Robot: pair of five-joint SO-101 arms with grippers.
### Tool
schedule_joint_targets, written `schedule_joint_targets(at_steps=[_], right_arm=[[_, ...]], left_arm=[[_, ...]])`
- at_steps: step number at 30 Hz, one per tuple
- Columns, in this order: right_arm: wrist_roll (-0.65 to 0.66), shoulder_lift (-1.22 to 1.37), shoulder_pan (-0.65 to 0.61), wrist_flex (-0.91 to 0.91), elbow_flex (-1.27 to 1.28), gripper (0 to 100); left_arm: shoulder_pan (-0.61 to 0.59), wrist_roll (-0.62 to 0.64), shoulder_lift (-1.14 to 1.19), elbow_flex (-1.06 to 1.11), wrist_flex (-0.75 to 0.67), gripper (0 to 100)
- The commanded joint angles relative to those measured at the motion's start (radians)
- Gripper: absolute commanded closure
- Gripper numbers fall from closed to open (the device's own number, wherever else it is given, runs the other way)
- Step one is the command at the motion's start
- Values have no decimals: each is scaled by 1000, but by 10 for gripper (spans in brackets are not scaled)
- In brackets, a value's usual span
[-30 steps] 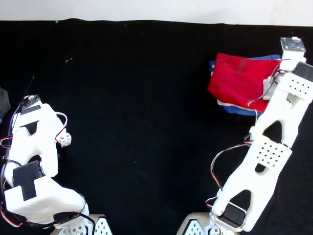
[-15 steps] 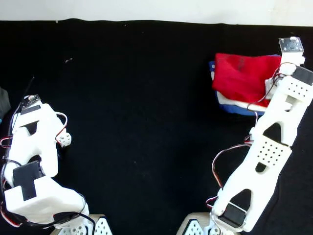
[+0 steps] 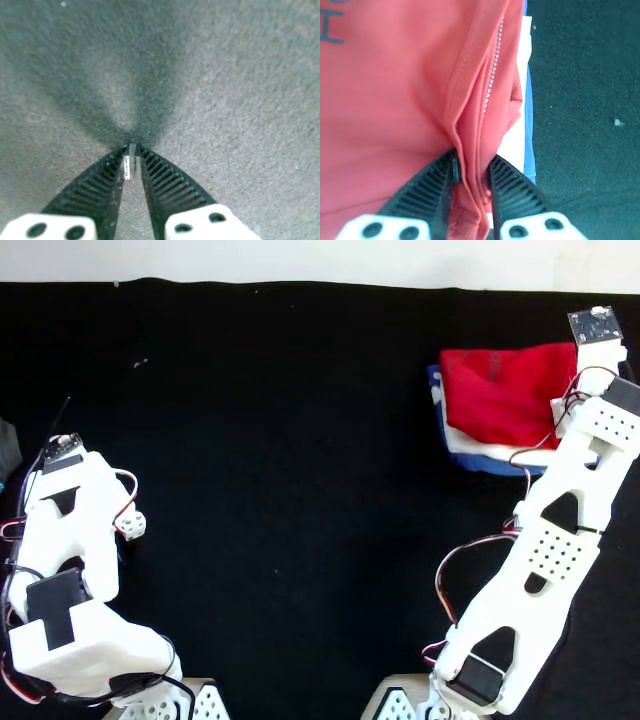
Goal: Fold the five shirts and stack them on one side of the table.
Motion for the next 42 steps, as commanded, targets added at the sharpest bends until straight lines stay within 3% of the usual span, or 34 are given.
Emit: schedule_joint_targets(at_steps=[1,5,12,22,25,30,37,42], right_arm=[[15,-90,27,-36,-8,887],[-32,-88,42,-16,-90,748],[-210,-90,12,108,-326,747],[-224,-90,-124,326,-456,747],[-224,-87,-185,438,-453,786],[-264,-79,-226,435,-449,990],[-399,-193,-252,438,-443,973],[-463,-498,-318,440,-202,969]], left_arm=[[5,6,-2,4,-37,991],[5,6,-2,4,-37,991],[5,6,-2,4,-37,991],[5,6,-2,4,-37,991],[5,6,-2,4,-37,991],[5,6,-2,4,-37,991],[5,6,-2,4,-37,991],[5,6,-2,4,-37,991]])
